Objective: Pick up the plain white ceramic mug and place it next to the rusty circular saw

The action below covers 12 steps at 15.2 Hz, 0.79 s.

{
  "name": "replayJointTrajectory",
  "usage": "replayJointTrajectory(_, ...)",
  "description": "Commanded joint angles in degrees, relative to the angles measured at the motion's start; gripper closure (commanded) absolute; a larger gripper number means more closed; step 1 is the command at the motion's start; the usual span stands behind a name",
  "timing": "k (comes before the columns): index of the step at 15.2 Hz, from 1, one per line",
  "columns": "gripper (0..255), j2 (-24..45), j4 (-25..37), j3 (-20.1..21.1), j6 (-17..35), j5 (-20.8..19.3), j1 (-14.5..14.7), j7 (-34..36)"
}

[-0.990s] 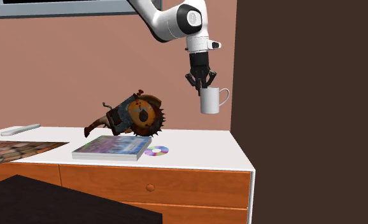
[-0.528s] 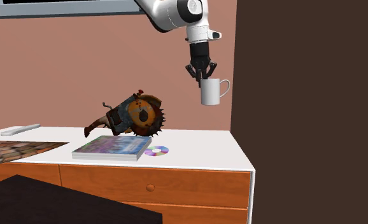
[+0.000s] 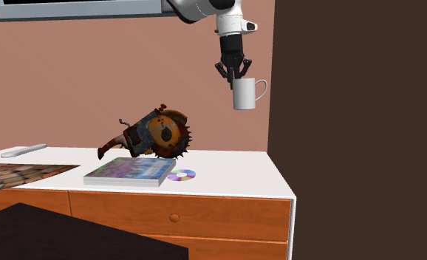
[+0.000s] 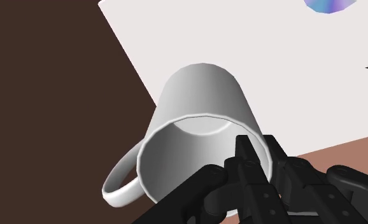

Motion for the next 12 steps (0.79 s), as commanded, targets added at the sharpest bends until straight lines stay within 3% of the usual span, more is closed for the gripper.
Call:
replayJointTrajectory(1,255,-0.10,1.34,-0.04,-1.47,-0.06,-0.06,0.04)
replayJointTrajectory(12,255,-0.19,9.71,-0.21,-9.90,-0.25,-0.37,0.35)
